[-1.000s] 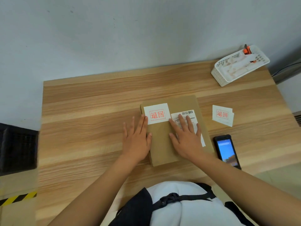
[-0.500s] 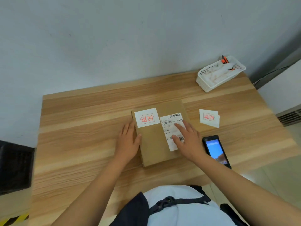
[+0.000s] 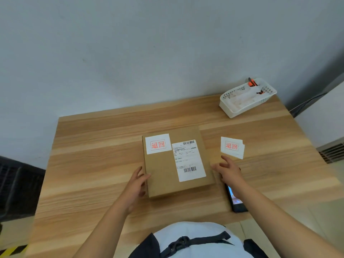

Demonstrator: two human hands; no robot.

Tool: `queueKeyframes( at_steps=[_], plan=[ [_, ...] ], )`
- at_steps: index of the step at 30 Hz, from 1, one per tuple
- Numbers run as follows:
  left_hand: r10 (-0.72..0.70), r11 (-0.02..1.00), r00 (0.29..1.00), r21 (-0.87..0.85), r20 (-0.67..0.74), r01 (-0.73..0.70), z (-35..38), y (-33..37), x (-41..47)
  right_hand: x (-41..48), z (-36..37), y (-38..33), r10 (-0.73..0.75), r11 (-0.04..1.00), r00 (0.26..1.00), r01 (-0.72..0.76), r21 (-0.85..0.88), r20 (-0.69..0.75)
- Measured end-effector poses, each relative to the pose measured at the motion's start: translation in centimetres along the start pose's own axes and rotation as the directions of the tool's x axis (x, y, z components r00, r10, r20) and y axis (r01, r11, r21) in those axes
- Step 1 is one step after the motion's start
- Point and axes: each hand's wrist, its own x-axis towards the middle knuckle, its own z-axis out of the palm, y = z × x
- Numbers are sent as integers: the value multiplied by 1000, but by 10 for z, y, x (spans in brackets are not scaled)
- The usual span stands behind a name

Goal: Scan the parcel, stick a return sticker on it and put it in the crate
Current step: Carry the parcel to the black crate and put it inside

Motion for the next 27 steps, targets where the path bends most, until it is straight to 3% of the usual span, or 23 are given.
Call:
queueKeyframes(
  at_steps=[5, 14, 27],
  plan=[
    [-30, 999, 999, -26, -12, 29, 16, -2, -7, 16, -1, 1, 48, 999, 991, -45, -27, 126],
    [-29, 999, 993, -25, -115, 26, 37, -2, -16, 27, 5, -6, 2, 998, 964, 16, -66, 267],
    [7, 994, 972, -104, -235, -33, 71, -29, -46, 24, -14, -1, -78, 994, 934, 101, -48, 348]
  ],
)
